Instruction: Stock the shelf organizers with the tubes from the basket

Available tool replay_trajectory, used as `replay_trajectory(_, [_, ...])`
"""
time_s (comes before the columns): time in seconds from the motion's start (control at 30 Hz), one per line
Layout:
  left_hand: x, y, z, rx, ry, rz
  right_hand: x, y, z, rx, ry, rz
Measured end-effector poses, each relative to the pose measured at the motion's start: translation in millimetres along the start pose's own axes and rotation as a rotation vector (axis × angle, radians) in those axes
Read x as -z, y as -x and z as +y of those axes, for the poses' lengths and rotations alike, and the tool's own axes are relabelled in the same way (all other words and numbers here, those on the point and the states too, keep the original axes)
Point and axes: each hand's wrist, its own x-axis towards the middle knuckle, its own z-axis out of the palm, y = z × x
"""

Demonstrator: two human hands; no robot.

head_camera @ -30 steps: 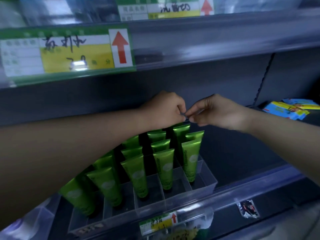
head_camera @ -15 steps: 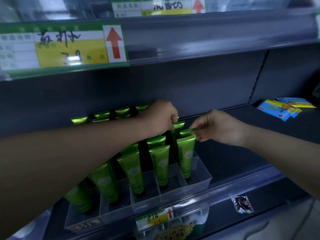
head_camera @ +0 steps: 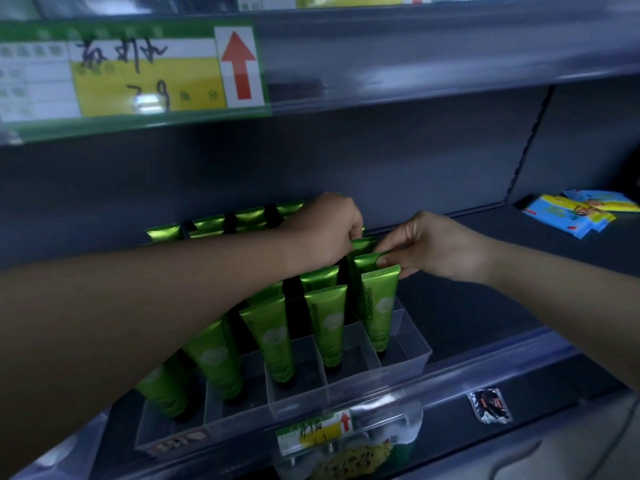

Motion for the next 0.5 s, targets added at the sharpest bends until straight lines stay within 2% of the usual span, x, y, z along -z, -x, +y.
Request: replay_trajectory(0.5, [-3.6, 0.6, -4.6, -0.011, 0.006, 0.015, 0.9, -1.7, 2.4, 0.003, -0.067, -0.061])
